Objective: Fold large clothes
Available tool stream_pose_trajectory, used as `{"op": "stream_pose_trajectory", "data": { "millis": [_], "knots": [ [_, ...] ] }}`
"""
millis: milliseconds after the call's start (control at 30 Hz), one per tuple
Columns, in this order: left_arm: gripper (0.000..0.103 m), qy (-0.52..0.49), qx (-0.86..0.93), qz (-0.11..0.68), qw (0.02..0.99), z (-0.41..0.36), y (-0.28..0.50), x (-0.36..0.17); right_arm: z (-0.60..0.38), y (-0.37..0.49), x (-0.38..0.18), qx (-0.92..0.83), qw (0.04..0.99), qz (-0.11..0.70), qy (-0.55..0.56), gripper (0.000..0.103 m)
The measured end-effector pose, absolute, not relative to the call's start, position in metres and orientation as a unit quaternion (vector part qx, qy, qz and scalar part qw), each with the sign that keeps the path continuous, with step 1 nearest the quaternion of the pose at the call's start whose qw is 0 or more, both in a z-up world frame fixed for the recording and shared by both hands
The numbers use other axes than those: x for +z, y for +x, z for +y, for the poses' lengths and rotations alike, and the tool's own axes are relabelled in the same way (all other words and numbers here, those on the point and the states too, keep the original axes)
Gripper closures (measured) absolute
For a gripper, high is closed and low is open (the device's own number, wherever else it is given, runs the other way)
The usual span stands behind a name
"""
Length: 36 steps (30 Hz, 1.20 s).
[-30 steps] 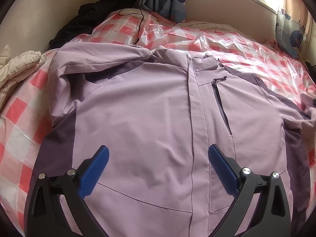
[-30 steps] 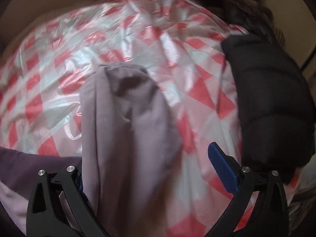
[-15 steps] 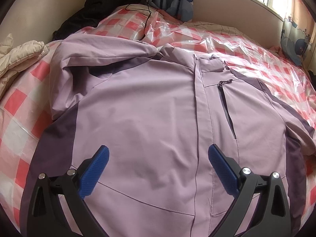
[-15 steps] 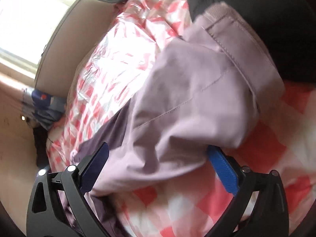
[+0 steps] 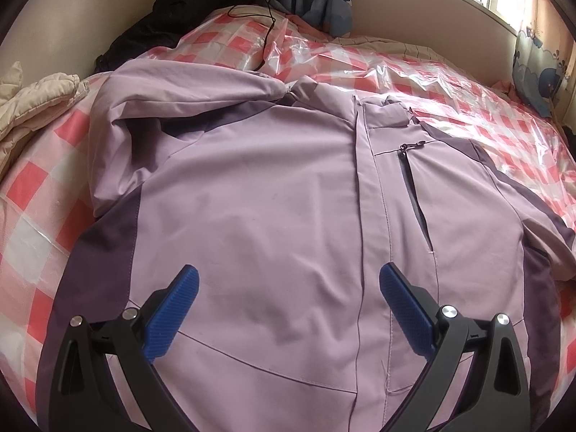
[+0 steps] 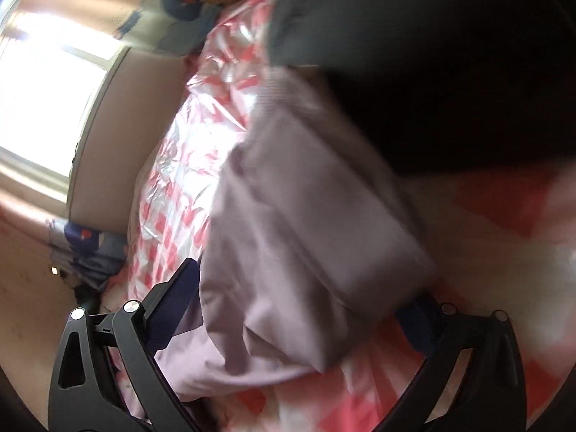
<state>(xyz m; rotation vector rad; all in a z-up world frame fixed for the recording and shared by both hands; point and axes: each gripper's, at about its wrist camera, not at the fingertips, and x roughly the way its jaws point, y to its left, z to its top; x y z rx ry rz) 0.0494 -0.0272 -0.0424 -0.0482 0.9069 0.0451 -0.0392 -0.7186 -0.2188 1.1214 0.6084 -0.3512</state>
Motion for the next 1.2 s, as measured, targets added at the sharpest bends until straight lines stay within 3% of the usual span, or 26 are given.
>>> {"op": "stream_pose_trajectory", "data": {
  "millis": [33,100,300,433,533,600,733,867,967,1000,1100,1200],
  "knots": [
    [0.007,-0.022,0.023,0.437,0.899,-0.027,0.049,-0.042,-0.718,-0.03,-0.203,-0.152,0.8,0.285,0.505,0.008],
    [0.007,-0.017,0.024,0.43,0.902,-0.028,0.048,-0.041,-0.711,-0.01,-0.167,-0.093,0.831,0.273,0.476,0.072],
    [0.007,-0.018,0.037,0.41,0.911,-0.032,0.046,-0.039,-0.683,0.068,0.025,-0.012,0.921,0.251,0.297,0.081],
    [0.007,-0.051,0.039,0.399,0.914,-0.044,0.044,-0.026,-0.686,0.094,0.161,0.026,0.956,0.181,0.23,0.085],
    [0.007,-0.101,0.032,0.367,0.924,-0.069,0.048,-0.002,-0.723,0.11,0.229,0.016,0.962,0.156,0.222,0.085],
    [0.007,-0.114,0.011,0.344,0.932,-0.1,0.053,0.014,-0.744,0.123,0.237,-0.023,0.964,0.165,0.208,0.086],
    [0.007,-0.092,-0.043,0.334,0.937,-0.169,0.059,0.018,-0.788,0.133,0.154,-0.134,0.932,0.231,0.247,0.085],
    [0.007,-0.012,-0.083,0.367,0.926,-0.218,0.056,-0.006,-0.831,0.114,0.042,-0.206,0.85,0.379,0.302,0.079],
    [0.007,0.027,-0.106,0.376,0.92,-0.22,0.035,-0.022,-0.831,0.057,0.015,-0.214,0.846,0.366,0.324,0.075],
    [0.007,0.033,-0.114,0.382,0.917,-0.214,0.026,-0.026,-0.829,0.032,0.023,-0.214,0.85,0.344,0.337,0.071],
    [0.007,0.04,-0.12,0.399,0.908,-0.185,0.008,-0.031,-0.792,-0.049,0.001,-0.191,0.875,0.288,0.341,0.033],
    [0.007,0.029,-0.094,0.402,0.91,-0.139,-0.016,-0.022,-0.687,-0.122,-0.022,-0.08,0.905,0.315,0.275,0.018]
  ]
}}
